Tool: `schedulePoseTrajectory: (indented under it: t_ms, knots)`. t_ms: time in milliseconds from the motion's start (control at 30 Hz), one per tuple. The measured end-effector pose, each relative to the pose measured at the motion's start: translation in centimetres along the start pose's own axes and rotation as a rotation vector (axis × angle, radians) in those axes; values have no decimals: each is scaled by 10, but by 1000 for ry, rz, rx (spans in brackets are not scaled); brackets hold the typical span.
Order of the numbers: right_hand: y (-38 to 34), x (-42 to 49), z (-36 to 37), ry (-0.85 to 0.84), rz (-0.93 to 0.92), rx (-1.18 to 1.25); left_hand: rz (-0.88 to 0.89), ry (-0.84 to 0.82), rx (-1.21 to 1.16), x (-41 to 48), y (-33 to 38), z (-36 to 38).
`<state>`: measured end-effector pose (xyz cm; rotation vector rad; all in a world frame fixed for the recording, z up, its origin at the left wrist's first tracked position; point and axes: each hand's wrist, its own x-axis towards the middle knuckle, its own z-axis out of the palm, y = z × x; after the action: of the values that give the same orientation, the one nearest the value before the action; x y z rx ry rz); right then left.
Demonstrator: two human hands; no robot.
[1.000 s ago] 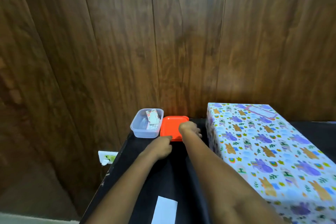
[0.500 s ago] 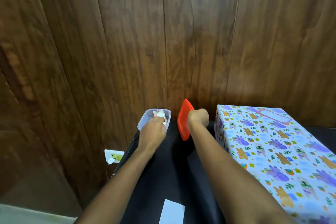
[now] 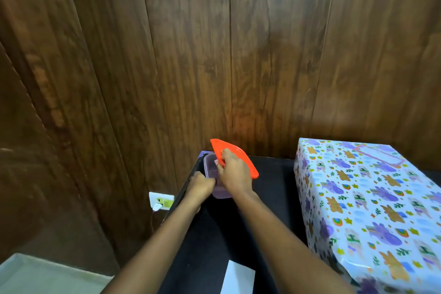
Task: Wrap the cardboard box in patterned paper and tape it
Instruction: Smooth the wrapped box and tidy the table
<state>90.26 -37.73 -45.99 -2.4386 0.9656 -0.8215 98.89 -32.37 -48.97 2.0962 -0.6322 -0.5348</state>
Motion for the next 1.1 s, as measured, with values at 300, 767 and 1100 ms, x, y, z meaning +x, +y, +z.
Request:
schedulePoseTrajectory:
  t_ms: [300, 767, 1100]
  knots:
    - [-7, -26, 9, -212, -191, -255, -51, -105, -619, -13, 2, -15]
    - [14, -6, -14, -20, 900, 698, -72, -87, -536, -10, -6, 2]
    - [19, -24, -21, 147, 899, 960, -50, 10, -861, -34, 5, 10]
